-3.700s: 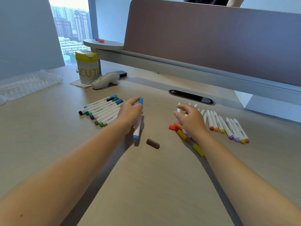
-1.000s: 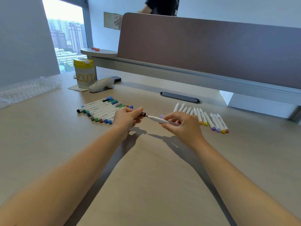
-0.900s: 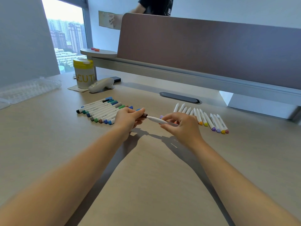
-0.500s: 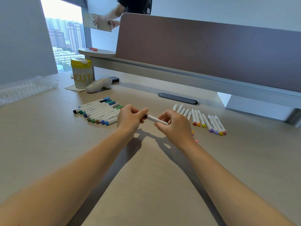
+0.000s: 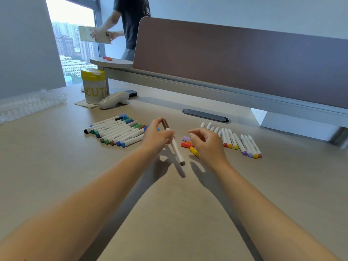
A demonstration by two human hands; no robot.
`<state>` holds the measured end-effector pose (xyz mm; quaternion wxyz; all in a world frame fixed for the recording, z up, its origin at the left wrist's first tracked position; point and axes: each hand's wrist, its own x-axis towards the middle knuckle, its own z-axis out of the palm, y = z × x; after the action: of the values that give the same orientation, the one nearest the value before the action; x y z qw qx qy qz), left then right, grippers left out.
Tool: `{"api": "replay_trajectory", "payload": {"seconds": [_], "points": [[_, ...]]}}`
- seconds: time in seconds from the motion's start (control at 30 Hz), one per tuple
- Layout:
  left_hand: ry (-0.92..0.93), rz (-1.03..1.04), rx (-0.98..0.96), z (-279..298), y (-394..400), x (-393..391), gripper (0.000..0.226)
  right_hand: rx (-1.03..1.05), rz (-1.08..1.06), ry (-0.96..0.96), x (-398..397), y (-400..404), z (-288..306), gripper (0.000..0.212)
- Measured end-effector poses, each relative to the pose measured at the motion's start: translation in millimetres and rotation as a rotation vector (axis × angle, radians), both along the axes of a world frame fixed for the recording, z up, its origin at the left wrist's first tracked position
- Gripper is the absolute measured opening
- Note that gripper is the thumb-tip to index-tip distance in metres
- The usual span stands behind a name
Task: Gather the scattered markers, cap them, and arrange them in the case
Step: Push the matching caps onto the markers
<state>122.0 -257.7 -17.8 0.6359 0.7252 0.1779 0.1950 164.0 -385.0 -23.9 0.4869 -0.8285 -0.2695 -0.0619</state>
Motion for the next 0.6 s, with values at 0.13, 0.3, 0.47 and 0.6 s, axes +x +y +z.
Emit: {"api": "replay_trajectory", "payload": {"seconds": [0.13,0.3,0.47,0.6], "points": [[0.018,-0.006,0.17,-3.2,12.9,5.9,0.048,-0.102,-0.125,0.026,30.3,-10.5,-3.5,0.032],[0.083,-0.017,0.417,-9.3,30.9,26.2,0.042,-0.358,-0.229,0.022,71.8,-7.7,-3.4,0.036],[0.185,-0.013,0.714,-14.2,45.2,40.3,0.038,-0.657,-0.232,-0.032,96.0,4.6,-1.5,0.039],[0.265,-0.047,0.922,-19.3,55.8,43.1,0.033,-0.815,-0.216,-0.031,108.2,18.5,-6.5,0.04]]}}
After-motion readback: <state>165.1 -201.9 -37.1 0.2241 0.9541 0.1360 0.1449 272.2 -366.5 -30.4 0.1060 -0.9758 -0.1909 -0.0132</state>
